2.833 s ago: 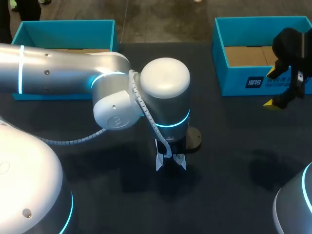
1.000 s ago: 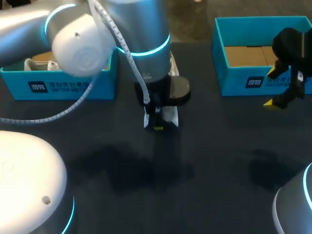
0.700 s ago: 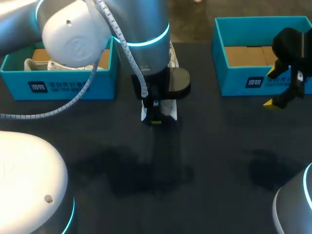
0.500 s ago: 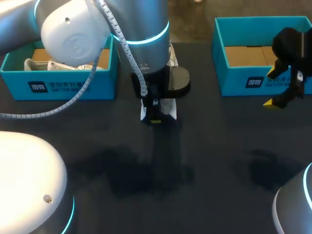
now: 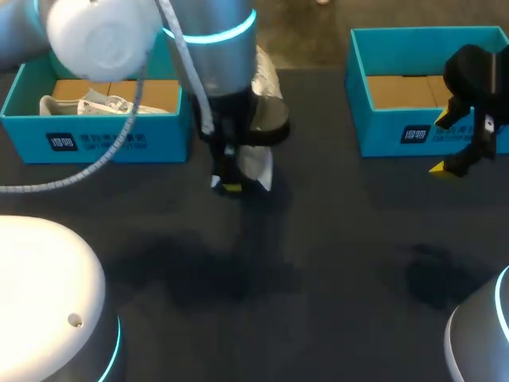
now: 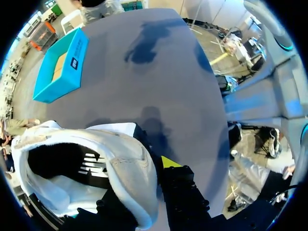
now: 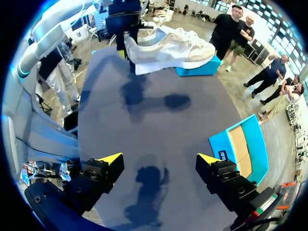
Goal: Take the shoe out of the shoebox, open the shoe tongue, remove and reinsert the insole, then place the shoe into the shoebox
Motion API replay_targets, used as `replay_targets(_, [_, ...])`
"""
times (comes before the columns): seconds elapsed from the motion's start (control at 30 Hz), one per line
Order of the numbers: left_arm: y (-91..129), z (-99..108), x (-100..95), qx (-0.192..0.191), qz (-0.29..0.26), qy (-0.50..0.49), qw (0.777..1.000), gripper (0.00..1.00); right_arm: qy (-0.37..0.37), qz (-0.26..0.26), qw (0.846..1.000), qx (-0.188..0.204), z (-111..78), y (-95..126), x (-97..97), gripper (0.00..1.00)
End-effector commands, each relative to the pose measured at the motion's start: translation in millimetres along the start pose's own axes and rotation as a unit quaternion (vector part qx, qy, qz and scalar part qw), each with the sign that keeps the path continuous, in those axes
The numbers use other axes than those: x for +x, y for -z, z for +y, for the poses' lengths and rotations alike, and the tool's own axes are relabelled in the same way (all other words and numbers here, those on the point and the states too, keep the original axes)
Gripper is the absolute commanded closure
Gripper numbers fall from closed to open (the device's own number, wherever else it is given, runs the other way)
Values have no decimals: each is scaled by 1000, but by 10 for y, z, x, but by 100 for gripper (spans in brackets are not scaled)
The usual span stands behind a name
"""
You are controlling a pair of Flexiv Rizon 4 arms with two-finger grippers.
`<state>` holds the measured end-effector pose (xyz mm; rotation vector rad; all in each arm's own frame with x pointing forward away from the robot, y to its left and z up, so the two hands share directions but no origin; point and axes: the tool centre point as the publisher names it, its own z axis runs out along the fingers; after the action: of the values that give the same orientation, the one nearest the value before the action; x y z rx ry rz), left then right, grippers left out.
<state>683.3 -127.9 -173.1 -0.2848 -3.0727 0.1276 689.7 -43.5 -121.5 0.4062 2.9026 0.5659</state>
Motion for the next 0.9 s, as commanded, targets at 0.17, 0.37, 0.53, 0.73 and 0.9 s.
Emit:
replay_targets(0.17, [122, 708, -193, 22, 30, 8, 999, 100, 0, 2, 1000, 2, 13, -7, -20, 0])
replay_targets(0.37, [150, 1133, -296, 17, 35, 21, 999, 100, 0, 2, 1000, 2, 13, -7, -20, 0])
replay_targets(0.53, [187, 1472, -415, 10, 40, 25, 999, 100, 0, 2, 1000, 2, 13, -7, -20, 0])
replay_targets(0.73, [240, 1797, -575, -4, 41, 29, 999, 100, 0, 2, 1000, 2, 13, -7, -20, 0])
replay_targets(0.9, [233, 2049, -760, -18, 45, 9, 999, 100, 0, 2, 1000, 2, 13, -7, -20, 0])
